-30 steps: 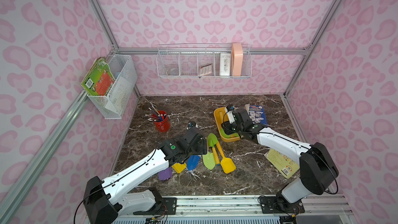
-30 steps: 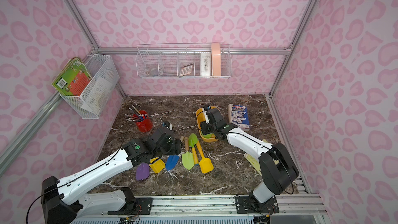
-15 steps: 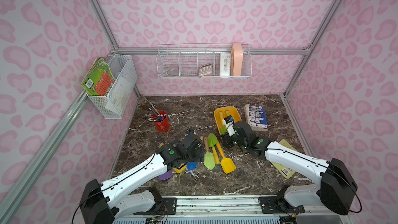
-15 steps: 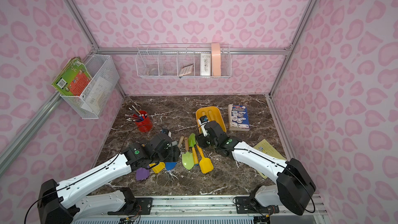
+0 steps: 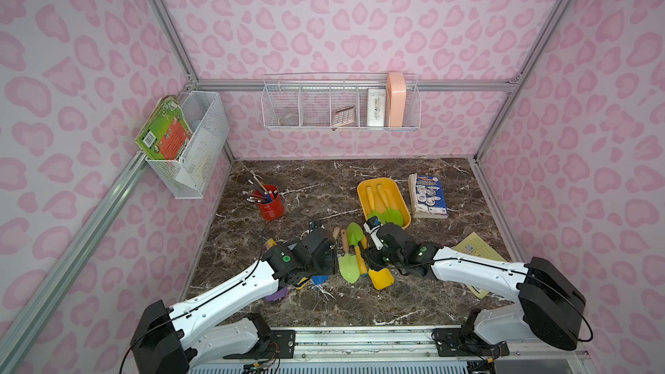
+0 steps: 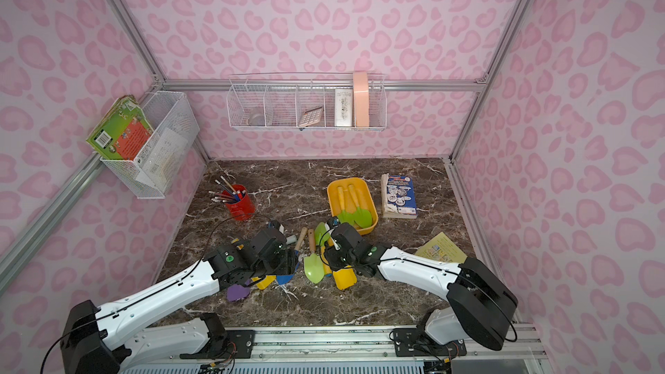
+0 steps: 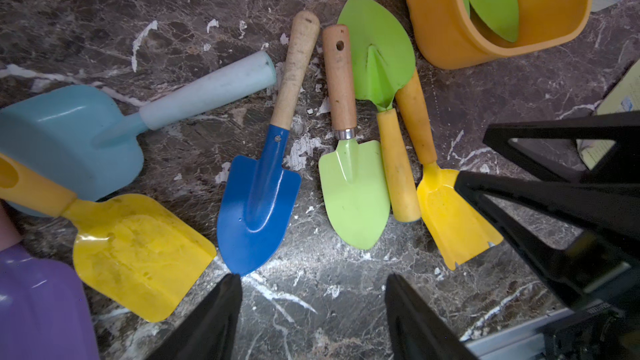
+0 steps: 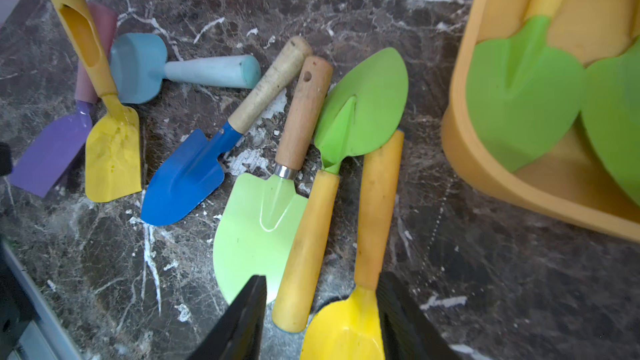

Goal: Put the shovel into the storage box
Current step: Pick up the shovel from the center of the board.

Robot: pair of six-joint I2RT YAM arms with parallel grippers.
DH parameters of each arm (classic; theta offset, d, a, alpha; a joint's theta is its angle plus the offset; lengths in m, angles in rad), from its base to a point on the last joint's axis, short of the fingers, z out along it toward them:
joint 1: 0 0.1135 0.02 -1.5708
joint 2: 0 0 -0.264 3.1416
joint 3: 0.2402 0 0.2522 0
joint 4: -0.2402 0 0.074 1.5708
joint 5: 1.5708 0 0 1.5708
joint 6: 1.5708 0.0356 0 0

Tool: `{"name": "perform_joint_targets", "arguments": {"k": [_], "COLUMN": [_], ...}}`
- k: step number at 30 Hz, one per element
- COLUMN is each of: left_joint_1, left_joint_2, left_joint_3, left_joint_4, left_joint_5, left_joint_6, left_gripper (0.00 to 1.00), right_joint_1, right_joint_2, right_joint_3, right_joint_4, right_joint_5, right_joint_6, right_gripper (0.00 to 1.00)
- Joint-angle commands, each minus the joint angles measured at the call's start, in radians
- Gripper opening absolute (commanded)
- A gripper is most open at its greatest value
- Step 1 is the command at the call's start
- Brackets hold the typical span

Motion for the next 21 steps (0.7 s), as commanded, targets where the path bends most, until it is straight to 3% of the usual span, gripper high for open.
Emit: {"name": "perform_joint_targets", "arguments": {"k": [1,11,21], "left_joint_1": [0.0,0.0,0.0], "left_joint_2": [-0.001,-0.026,-0.025], "left_joint_3": [0.0,0.003,-0.003], "left_joint_4": [0.005,-0.01,-0.004], "left_joint_5": [-0.02,-0.055,-0.06], "left_joint_6": [-0.009,-0.001,-0.006], "left_gripper": [0.71,0.73,0.73], "right_joint_1": [0.015,0.041,0.044], "right_joint_2": [0.033,0.142,0.214], "right_joint_3": [-0.004,-0.011,0.02], "right_joint_4": [0.045,0.097,0.119], "right_joint_5": [-0.01,-0.011,-0.018], "right_joint_6": [0.031,0.048,0.049], "right_gripper": [0.54,0.5,0.37]}}
